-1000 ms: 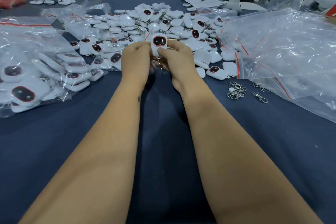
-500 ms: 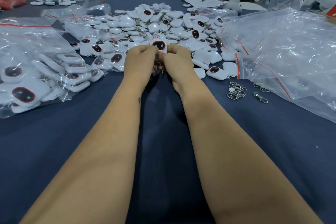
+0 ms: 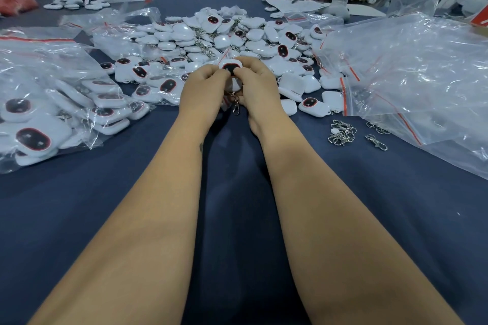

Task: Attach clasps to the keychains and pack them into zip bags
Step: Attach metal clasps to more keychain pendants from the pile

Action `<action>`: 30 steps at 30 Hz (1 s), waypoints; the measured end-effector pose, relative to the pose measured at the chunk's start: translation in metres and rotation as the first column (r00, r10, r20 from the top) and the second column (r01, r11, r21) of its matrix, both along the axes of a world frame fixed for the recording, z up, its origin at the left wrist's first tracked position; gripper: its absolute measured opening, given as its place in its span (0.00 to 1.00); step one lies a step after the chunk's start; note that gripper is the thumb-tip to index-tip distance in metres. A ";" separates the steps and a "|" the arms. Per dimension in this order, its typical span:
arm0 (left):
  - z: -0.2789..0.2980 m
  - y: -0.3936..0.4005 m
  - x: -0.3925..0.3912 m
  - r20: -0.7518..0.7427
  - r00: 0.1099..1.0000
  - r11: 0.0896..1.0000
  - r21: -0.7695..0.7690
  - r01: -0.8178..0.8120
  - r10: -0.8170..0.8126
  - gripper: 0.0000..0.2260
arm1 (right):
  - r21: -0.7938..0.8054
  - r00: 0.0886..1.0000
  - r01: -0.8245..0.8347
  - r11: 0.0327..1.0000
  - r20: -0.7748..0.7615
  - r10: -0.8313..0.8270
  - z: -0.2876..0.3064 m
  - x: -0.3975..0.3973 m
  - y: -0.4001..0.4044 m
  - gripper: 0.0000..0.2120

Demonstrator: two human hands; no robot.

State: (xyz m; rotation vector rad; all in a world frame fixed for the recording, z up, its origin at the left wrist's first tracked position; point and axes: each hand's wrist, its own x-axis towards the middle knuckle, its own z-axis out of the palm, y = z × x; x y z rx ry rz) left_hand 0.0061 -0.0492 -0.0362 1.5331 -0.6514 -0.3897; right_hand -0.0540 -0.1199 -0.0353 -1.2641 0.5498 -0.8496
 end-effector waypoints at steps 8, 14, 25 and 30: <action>0.000 0.001 0.000 0.013 1.000 1.000 -0.017 0.001 -0.001 0.05 | -0.039 0.998 0.042 0.998 -0.035 -0.043 -0.003 0.003 0.001 0.09; -0.001 0.001 0.000 0.019 1.000 0.999 -0.037 -0.010 0.011 0.05 | -0.045 0.998 0.032 0.998 -0.055 -0.034 -0.003 0.003 0.001 0.08; -0.004 -0.002 0.004 0.071 0.995 0.998 -0.018 -0.068 0.069 0.06 | -0.042 0.998 0.023 0.999 -0.060 -0.025 -0.002 0.001 0.001 0.09; -0.004 -0.003 0.003 0.080 0.995 0.998 -0.006 -0.066 0.067 0.07 | -0.052 0.997 0.011 0.999 -0.075 -0.015 -0.001 0.000 0.002 0.09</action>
